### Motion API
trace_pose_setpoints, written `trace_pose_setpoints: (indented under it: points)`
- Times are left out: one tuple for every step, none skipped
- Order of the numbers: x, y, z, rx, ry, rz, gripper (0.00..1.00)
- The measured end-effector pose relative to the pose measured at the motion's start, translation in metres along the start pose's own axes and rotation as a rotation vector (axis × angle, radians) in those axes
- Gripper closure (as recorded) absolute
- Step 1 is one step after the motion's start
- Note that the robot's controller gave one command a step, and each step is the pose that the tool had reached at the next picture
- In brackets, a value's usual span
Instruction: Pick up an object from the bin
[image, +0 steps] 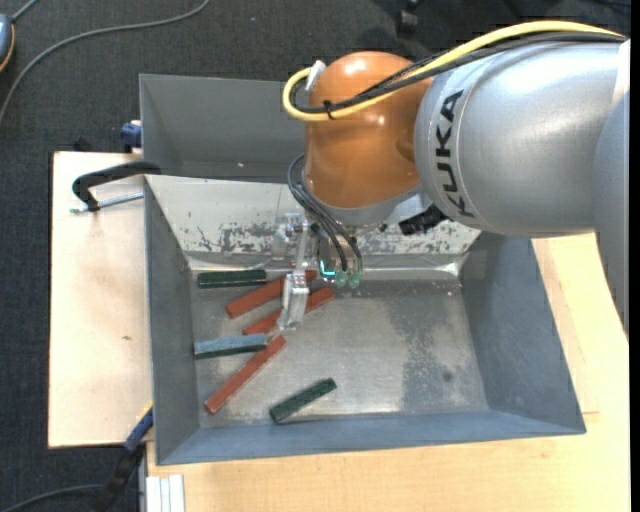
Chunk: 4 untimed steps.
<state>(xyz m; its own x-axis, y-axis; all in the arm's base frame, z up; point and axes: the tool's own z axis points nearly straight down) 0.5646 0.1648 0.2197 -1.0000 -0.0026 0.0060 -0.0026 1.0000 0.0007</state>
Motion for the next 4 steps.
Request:
trace_pose_setpoints:
  points:
    - [0.026, 0.033, 0.151, -0.001, -0.007, -0.118, 0.0]
    - [0.02, 0.034, 0.142, -0.005, -0.023, -0.115, 1.0]
    - [-0.019, 0.053, 0.031, -0.006, -0.022, -0.092, 1.0]
    - [0.014, 0.015, -0.05, 0.0, -0.017, -0.338, 1.0]
